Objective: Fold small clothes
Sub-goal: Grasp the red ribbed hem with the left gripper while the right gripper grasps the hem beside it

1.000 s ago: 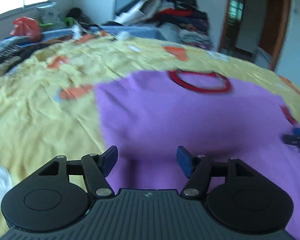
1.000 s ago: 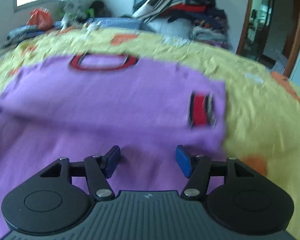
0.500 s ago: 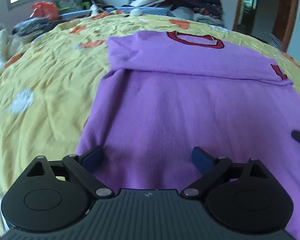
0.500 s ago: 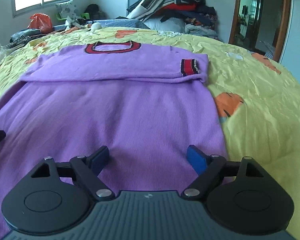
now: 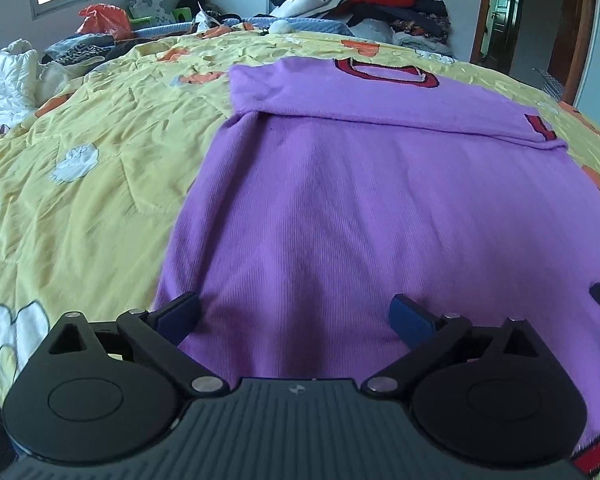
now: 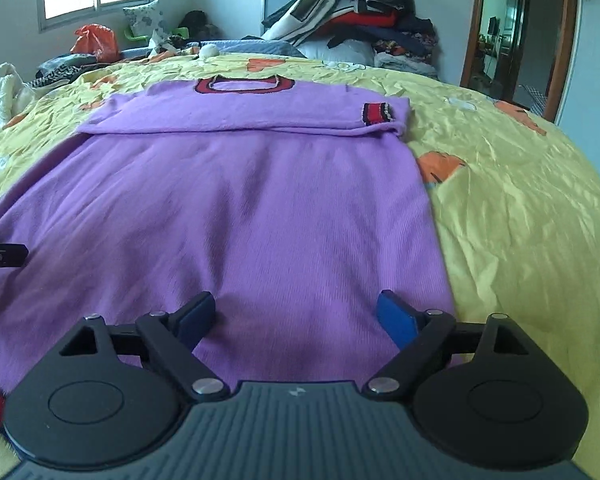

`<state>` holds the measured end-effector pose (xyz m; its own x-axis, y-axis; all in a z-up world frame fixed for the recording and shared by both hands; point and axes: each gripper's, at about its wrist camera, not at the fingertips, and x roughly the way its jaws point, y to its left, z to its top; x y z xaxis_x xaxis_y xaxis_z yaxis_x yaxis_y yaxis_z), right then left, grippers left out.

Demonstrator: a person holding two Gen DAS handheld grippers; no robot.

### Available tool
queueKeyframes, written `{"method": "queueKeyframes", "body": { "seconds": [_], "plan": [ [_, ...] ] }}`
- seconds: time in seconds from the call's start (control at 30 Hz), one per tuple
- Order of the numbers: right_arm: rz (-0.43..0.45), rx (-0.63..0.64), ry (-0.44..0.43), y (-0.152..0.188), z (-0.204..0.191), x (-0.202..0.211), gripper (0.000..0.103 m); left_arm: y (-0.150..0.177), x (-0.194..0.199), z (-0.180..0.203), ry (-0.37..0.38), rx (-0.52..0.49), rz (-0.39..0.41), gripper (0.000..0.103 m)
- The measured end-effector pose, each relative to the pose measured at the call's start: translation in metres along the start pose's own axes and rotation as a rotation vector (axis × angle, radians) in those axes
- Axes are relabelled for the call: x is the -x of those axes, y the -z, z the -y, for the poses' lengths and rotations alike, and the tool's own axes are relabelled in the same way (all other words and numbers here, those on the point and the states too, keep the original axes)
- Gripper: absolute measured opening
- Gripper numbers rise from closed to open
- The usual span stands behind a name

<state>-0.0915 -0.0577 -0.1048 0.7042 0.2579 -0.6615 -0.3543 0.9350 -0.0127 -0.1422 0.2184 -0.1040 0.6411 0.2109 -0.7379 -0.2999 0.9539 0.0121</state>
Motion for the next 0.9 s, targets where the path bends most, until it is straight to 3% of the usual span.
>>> {"method": "queueKeyframes", "body": {
  "seconds": [0.6, 0.73, 0.9],
  "plan": [
    [0.007, 0.028, -0.030, 0.037, 0.004, 0.041, 0.090, 0.043, 0.039, -0.010, 0.008, 0.003, 0.016, 0.103],
    [-0.009, 0.061, -0.052, 0.043, 0.008, 0.049, 0.098, 0.050, 0.046, -0.012, 0.016, -0.023, 0.020, 0.103],
    [0.018, 0.018, -0.075, 0.040, 0.022, 0.055, 0.099, 0.055, 0.054, -0.020, 0.044, -0.021, 0.001, 0.103]
  ]
}}
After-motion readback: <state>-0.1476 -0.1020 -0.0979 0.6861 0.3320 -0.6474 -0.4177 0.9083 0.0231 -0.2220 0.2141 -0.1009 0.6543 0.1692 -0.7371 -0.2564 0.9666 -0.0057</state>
